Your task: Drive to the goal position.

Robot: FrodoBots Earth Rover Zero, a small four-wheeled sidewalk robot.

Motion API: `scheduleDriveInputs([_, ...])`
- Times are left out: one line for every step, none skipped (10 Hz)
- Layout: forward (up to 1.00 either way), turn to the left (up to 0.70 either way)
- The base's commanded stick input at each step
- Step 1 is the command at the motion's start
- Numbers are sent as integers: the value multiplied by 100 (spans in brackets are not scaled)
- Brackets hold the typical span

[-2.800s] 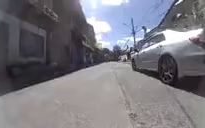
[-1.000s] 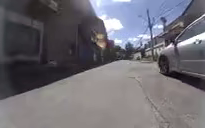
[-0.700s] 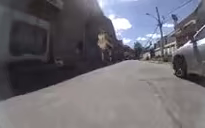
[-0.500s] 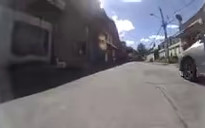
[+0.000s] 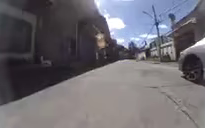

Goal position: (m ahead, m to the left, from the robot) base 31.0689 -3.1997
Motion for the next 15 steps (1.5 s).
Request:
scheduleDriveInputs([100, -40])
scheduleDriveInputs([100, -40])
scheduleDriveInputs([100, -40])
scheduleDriveInputs([100, -40])
scheduleDriveInputs([100, -40])
scheduleDriveInputs([100, -40])
scheduleDriveInputs([100, -40])
scheduleDriveInputs([100, -40])
scheduleDriveInputs([100, -3])
scheduleDriveInputs([100, 10])
scheduleDriveInputs([100, 17])
scheduleDriveInputs([100, 15])
scheduleDriveInputs([100, 15])
scheduleDriveInputs([100, 13])
scheduleDriveInputs([100, 13])
